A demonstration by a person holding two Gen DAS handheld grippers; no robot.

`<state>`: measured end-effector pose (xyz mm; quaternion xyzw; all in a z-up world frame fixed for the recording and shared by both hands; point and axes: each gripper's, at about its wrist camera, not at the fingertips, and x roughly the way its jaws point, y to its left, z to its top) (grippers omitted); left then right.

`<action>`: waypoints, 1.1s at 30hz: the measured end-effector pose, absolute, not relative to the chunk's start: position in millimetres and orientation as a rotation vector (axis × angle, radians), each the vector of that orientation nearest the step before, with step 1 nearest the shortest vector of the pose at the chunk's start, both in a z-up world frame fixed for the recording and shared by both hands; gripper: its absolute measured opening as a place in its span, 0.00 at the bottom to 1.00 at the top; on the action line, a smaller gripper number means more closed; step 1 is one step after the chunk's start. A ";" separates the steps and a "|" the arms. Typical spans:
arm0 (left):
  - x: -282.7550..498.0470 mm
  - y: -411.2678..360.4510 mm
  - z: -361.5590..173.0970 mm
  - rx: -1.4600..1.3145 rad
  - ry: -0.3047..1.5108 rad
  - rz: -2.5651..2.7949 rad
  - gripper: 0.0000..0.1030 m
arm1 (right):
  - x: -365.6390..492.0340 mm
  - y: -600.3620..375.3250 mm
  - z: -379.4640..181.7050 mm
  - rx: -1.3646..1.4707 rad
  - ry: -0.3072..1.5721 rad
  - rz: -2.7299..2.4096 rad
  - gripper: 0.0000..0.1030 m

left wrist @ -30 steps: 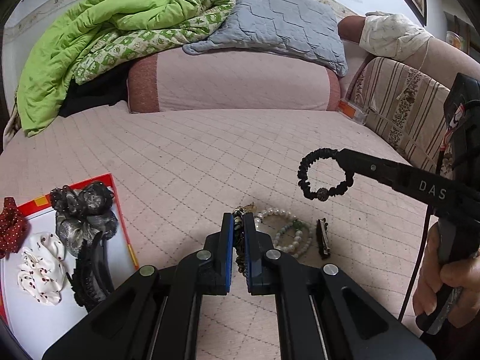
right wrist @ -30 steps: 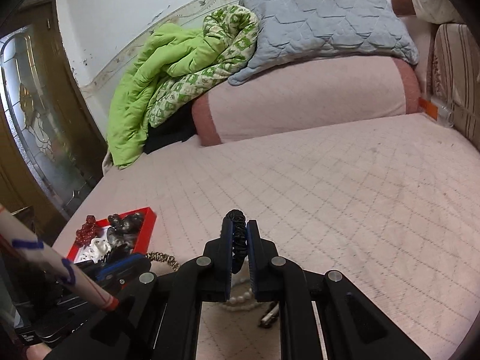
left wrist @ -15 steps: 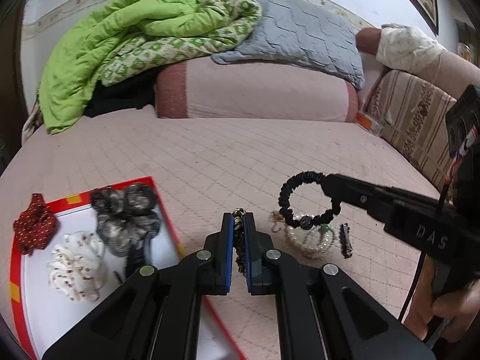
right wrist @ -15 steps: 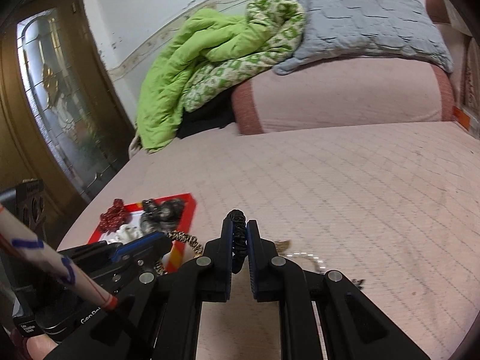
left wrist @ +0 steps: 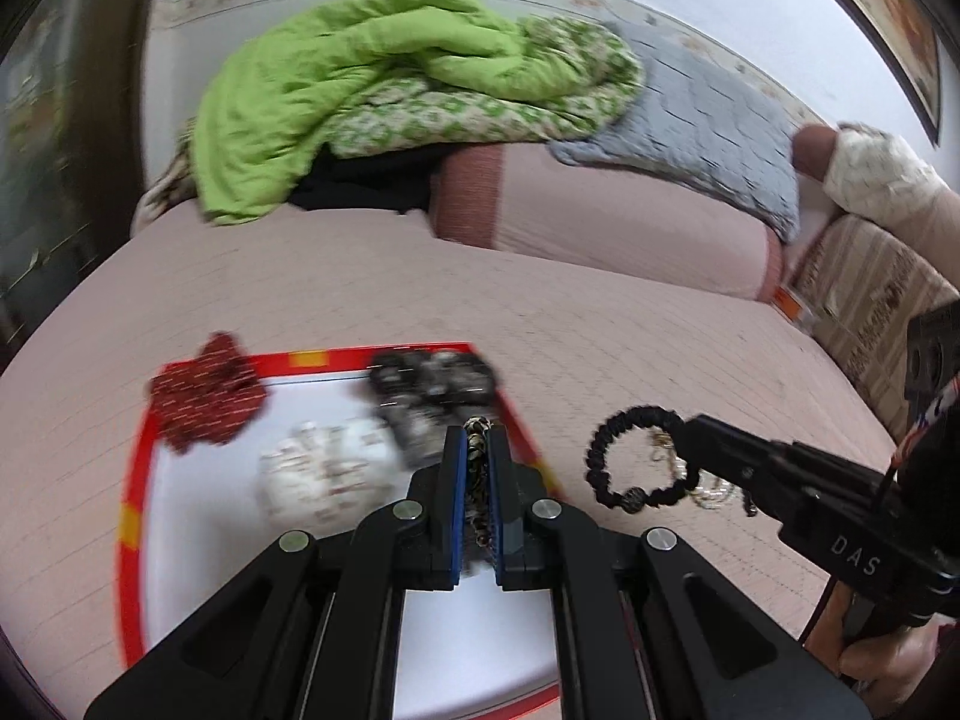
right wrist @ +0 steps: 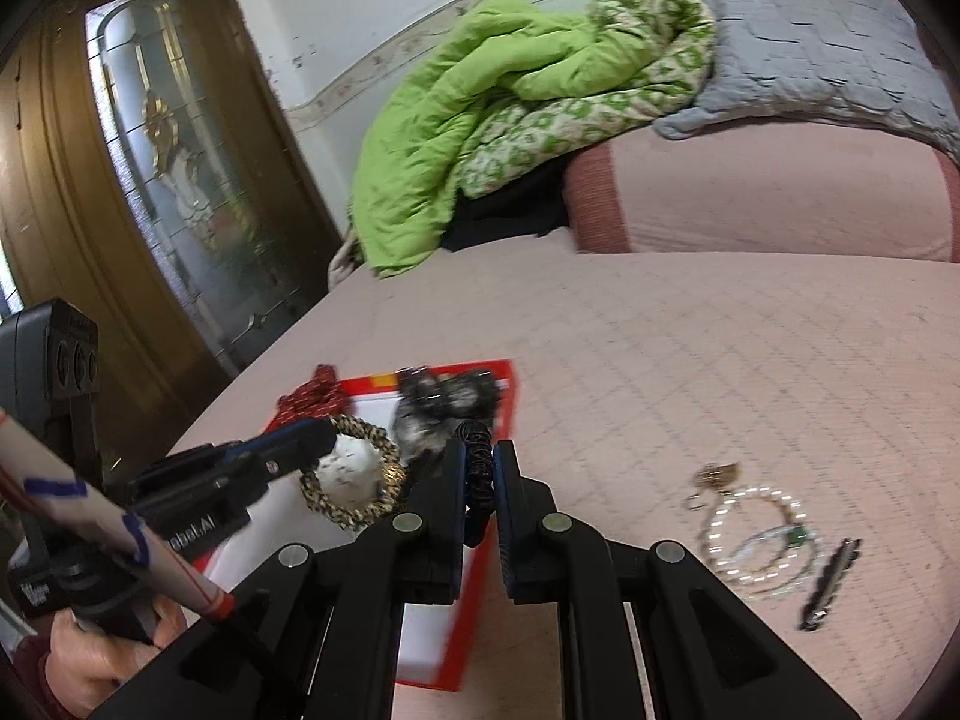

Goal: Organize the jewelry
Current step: 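Carry the gold bracelet and black hair tie toward the box with both grippers, then open the right gripper to drop the hair tie while the left releases the gold bracelet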

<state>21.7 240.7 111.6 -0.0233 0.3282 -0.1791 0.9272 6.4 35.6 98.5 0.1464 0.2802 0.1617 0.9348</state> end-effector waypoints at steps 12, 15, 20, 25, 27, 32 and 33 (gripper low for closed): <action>43.5 337.4 87.9 -0.168 0.769 -0.184 0.06 | 0.4 104.3 91.5 0.266 0.622 0.515 0.10; 54.2 343.1 77.2 -0.154 0.796 -0.158 0.06 | 2.7 119.2 85.6 0.234 0.645 0.539 0.10; 64.7 343.8 65.9 -0.144 0.824 -0.144 0.06 | 19.4 134.5 65.6 0.217 0.715 0.526 0.10; 71.8 344.5 59.8 -0.140 0.839 -0.130 0.06 | 30.8 140.2 55.5 0.204 0.739 0.492 0.10; 73.3 343.4 58.4 -0.133 0.844 -0.131 0.06 | 33.3 140.8 53.0 0.199 0.746 0.479 0.10; 73.9 341.3 57.4 -0.124 0.847 -0.128 0.06 | 35.1 144.3 49.2 0.172 0.755 0.455 0.10; 74.4 340.5 56.7 -0.122 0.850 -0.126 0.06 | 35.4 144.0 48.4 0.171 0.756 0.452 0.10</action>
